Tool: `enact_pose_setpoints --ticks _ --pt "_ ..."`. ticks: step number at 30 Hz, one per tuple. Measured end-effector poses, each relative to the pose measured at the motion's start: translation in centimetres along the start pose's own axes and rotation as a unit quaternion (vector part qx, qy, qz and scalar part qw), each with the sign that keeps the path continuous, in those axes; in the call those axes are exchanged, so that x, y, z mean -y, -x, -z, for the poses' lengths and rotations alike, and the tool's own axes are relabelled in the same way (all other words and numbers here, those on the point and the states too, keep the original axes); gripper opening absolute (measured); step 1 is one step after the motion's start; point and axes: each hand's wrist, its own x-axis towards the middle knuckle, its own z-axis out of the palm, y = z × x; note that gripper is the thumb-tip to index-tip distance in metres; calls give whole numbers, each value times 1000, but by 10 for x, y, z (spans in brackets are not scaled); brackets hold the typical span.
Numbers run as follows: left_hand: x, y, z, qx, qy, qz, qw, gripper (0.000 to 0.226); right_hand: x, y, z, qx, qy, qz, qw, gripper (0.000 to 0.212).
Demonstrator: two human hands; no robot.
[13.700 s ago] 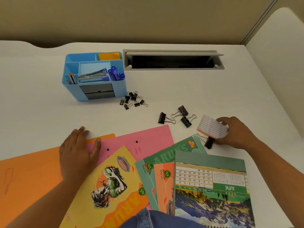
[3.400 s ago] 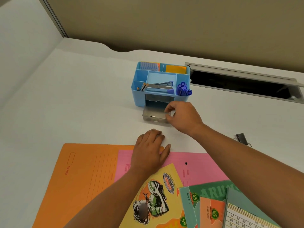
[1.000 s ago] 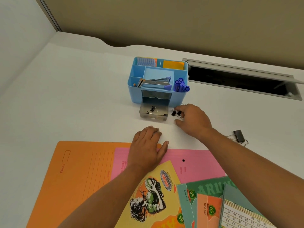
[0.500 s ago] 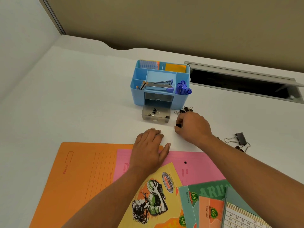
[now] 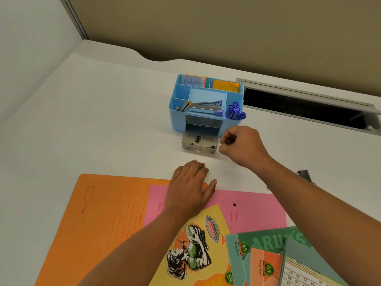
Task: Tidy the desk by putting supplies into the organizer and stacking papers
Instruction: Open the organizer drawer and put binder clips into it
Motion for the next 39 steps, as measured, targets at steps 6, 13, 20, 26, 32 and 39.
enact_pose_setpoints --ticks 6,13,20,26,32,39 --pt "0 0 0 3 -3 -3 1000 46 20 -7 -9 24 -82 1 996 12" --pt "-1 -1 0 1 -6 -2 1000 46 30 -21 -31 24 -7 49 998 11" --pt "-1 -1 0 -1 -8 -3 1000 46 29 -31 -48 19 68 61 996 9" --pt "0 -1 -1 -4 -5 -7 1000 45 32 -32 -47 0 89 70 994 14" --pt "0 -1 0 3 -8 -4 1000 45 21 -29 -37 -41 58 57 996 21" --pt "0 -1 -1 5 -9 -2 1000 46 -10 -17 -6 -87 -1 43 995 15"
